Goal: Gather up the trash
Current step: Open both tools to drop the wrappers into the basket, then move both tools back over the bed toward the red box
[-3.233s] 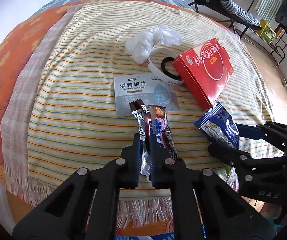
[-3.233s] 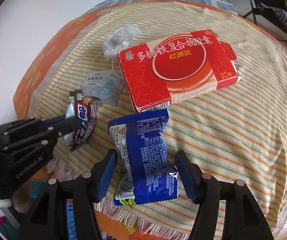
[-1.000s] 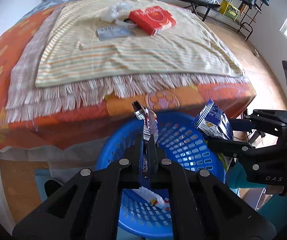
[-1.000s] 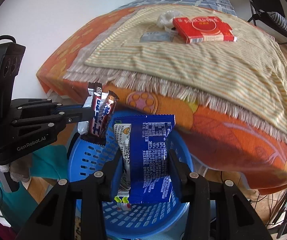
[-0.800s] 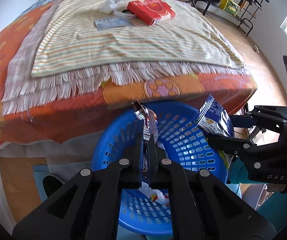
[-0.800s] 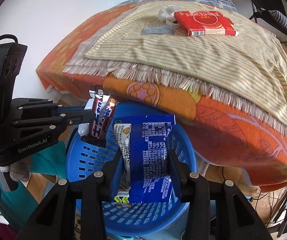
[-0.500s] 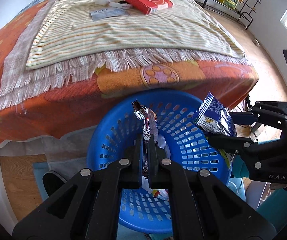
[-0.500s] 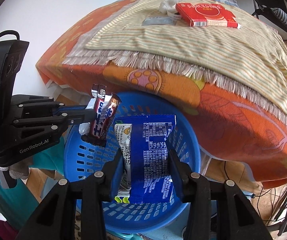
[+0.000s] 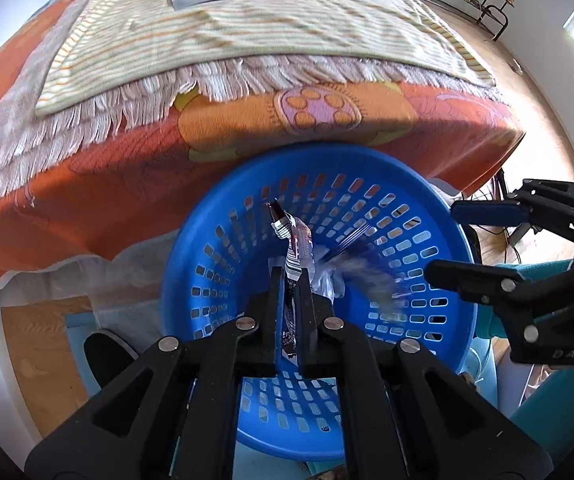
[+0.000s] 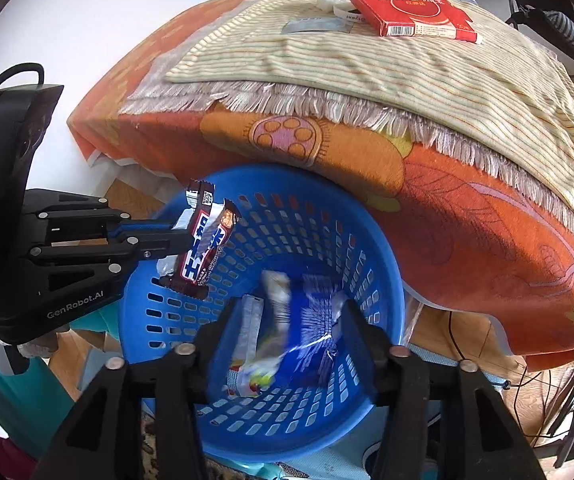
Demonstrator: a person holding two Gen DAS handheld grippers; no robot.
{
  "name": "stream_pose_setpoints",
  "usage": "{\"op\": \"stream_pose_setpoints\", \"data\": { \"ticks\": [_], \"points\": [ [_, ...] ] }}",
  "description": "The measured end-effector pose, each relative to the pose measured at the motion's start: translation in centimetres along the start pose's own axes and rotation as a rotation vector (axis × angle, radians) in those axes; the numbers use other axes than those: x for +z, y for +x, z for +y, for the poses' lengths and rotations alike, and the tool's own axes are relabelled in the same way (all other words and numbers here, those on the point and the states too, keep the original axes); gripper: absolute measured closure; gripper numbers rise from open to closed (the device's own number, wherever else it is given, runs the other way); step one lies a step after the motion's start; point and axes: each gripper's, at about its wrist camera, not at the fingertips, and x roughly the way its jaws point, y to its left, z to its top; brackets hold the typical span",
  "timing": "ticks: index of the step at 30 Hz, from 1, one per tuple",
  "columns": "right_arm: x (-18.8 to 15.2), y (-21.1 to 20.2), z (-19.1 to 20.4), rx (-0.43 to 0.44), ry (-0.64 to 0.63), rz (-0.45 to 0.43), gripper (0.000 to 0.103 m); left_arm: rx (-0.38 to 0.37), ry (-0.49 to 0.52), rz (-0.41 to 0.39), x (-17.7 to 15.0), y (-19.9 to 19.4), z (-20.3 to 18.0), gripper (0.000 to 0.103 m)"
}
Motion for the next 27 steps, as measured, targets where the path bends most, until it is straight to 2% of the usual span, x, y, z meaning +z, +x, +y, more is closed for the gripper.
{"op": "stream_pose_setpoints", "data": {
  "ticks": [2, 3, 4, 6, 14, 16, 27],
  "points": [
    [0.0, 0.0, 0.1, -0.008, -0.004, -0.001, 0.042, 0.003, -0.001, 0.003, 0.0, 0.1, 0.0, 0.095],
    [-0.1, 0.0, 0.1, -0.011, -0.005, -0.001, 0.042, 0.004, -0.001, 0.002, 0.0, 0.0, 0.0, 0.082],
    [-0.1, 0.0, 0.0, -0.013, -0.005, -0.001, 0.041, 0.007, 0.000, -0.003, 0.0, 0.0, 0.0, 0.063],
    [0.0, 0.0, -0.1, -0.016, 0.002, -0.001, 0.039, 0.011, 0.000, -0.021, 0.1, -0.2, 0.0, 0.048],
    [-0.1, -0.3, -0.5, -0.039, 0.019, -0.010, 0.029, 0.027, 0.010, -0.020, 0.3, -0.3, -0.1, 0.047],
    [-0.2, -0.5, -0.6, -0.051, 0.023, -0.014, 0.023, 0.030, 0.010, -0.016, 0.3, -0.3, -0.2, 0.041],
    [0.3, -1.7, -1.3, -0.123, 0.069, -0.053, 0.023, 0.034, -0.028, -0.034, 1.0, -0.9, 0.8, 0.040]
  ]
}}
